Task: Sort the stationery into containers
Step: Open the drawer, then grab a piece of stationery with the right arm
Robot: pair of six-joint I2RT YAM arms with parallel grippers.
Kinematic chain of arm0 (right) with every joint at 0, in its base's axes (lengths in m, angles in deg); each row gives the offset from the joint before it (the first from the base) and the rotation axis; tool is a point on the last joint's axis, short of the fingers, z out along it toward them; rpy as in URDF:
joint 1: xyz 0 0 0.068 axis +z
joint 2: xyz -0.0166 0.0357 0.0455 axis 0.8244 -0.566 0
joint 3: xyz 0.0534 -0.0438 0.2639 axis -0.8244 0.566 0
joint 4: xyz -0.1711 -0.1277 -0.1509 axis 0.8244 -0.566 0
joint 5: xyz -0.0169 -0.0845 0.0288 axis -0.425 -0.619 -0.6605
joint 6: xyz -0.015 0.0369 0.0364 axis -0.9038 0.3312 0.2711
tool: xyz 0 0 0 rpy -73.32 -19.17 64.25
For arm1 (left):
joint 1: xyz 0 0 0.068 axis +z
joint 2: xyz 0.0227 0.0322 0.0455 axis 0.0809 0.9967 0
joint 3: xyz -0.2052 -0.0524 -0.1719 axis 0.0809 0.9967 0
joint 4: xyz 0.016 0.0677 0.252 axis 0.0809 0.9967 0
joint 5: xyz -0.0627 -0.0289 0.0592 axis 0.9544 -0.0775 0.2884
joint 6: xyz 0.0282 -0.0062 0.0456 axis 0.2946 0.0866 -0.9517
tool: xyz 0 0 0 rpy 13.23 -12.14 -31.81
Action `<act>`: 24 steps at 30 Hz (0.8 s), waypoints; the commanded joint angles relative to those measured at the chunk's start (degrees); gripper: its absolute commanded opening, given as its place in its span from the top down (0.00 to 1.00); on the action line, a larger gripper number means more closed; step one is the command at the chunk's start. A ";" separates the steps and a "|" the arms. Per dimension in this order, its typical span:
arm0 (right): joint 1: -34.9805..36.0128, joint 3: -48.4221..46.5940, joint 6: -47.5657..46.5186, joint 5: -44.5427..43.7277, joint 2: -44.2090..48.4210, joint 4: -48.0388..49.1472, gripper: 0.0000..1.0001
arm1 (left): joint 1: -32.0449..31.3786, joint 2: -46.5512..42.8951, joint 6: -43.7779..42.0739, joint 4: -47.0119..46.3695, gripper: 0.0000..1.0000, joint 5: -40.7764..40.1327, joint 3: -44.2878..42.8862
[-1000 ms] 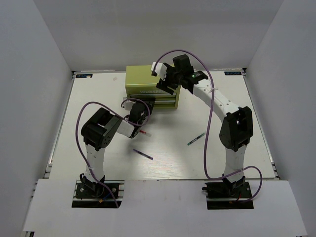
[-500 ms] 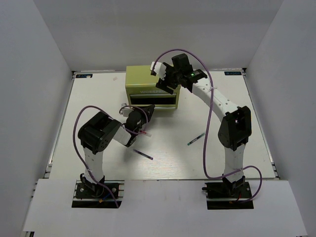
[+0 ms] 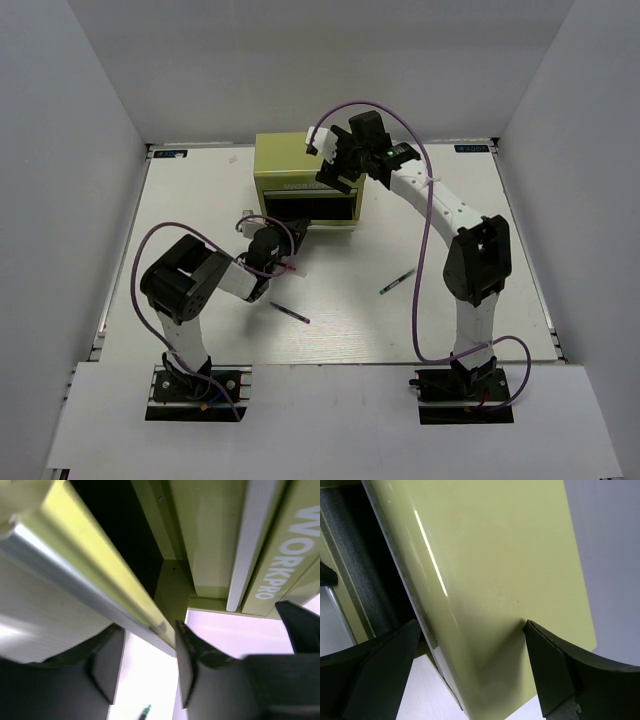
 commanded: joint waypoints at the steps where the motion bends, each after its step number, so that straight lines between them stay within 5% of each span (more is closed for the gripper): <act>1: -0.88 4.04 0.82 2.32 3.86 -2.34 0.10 | 0.61 -5.00 -4.44 5.20 0.43 0.16 -1.70; 7: -0.70 13.27 -0.06 5.23 13.18 -1.72 0.10 | 0.08 -9.40 -4.98 12.49 0.31 4.11 -2.76; 14: -1.93 28.82 -6.55 15.57 27.59 -3.21 0.13 | 0.08 -16.86 -7.87 27.95 0.31 11.41 -3.37; 18: -3.34 39.09 -31.33 25.26 34.44 -15.65 0.22 | 0.08 -22.47 -9.80 40.95 0.30 13.60 -3.37; 24: -4.57 47.99 -49.25 24.05 34.55 -28.16 0.36 | 0.87 -29.00 -10.52 69.24 0.27 12.99 -6.18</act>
